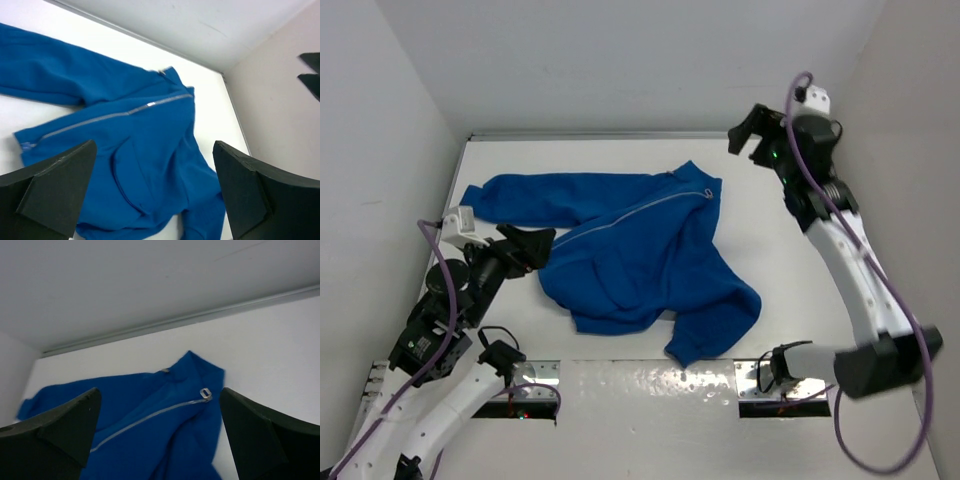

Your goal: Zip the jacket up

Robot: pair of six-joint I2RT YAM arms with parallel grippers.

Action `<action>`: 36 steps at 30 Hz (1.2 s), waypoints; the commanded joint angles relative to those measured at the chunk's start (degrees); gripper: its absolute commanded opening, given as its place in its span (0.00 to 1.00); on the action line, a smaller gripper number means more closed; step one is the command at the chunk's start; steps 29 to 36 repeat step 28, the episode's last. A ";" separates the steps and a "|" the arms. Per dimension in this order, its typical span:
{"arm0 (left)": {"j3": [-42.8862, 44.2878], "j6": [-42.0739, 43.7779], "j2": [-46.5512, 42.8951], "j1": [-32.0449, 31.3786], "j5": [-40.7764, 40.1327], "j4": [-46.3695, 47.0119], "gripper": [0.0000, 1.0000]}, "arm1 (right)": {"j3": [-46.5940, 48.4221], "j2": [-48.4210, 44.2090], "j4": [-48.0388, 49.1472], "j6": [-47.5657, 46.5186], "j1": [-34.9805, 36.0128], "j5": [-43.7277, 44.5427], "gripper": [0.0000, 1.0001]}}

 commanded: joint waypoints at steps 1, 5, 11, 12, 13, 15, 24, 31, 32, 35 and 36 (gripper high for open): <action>-1.73 0.74 0.81 0.37 6.96 7.47 1.00 | -13.77 -12.56 7.74 6.37 0.20 -11.76 0.99; -2.78 0.30 2.49 0.45 11.89 12.91 1.00 | -28.48 -23.49 14.14 12.44 0.64 -24.91 0.99; -6.04 -0.49 -0.06 0.37 17.00 19.17 1.00 | -41.96 -38.06 9.39 12.46 0.73 -34.28 0.99; -5.87 -0.49 -0.41 0.37 16.22 18.91 1.00 | -42.48 -39.93 6.90 10.19 0.73 -33.15 0.99; -5.60 -0.23 -0.85 0.37 16.12 18.47 1.00 | -42.66 -41.77 4.18 8.86 0.73 -32.09 0.99; -5.78 0.21 -1.38 0.45 15.95 17.77 1.00 | -43.02 -47.40 -2.94 5.69 0.73 -29.37 0.99; -8.24 -0.67 -3.49 0.45 15.60 17.41 0.98 | -43.37 -58.32 -14.74 2.79 0.73 -16.44 0.99; -8.06 -1.02 -2.79 0.45 15.68 16.45 0.98 | -43.72 -57.18 -13.43 3.14 0.73 -17.67 0.99; -8.06 -1.02 -2.79 0.45 15.68 16.45 0.98 | -43.72 -57.18 -13.43 3.14 0.73 -17.67 0.99; -8.06 -1.02 -2.79 0.45 15.68 16.45 0.98 | -43.72 -57.18 -13.43 3.14 0.73 -17.67 0.99; -8.06 -1.02 -2.79 0.45 15.68 16.45 0.98 | -43.72 -57.18 -13.43 3.14 0.73 -17.67 0.99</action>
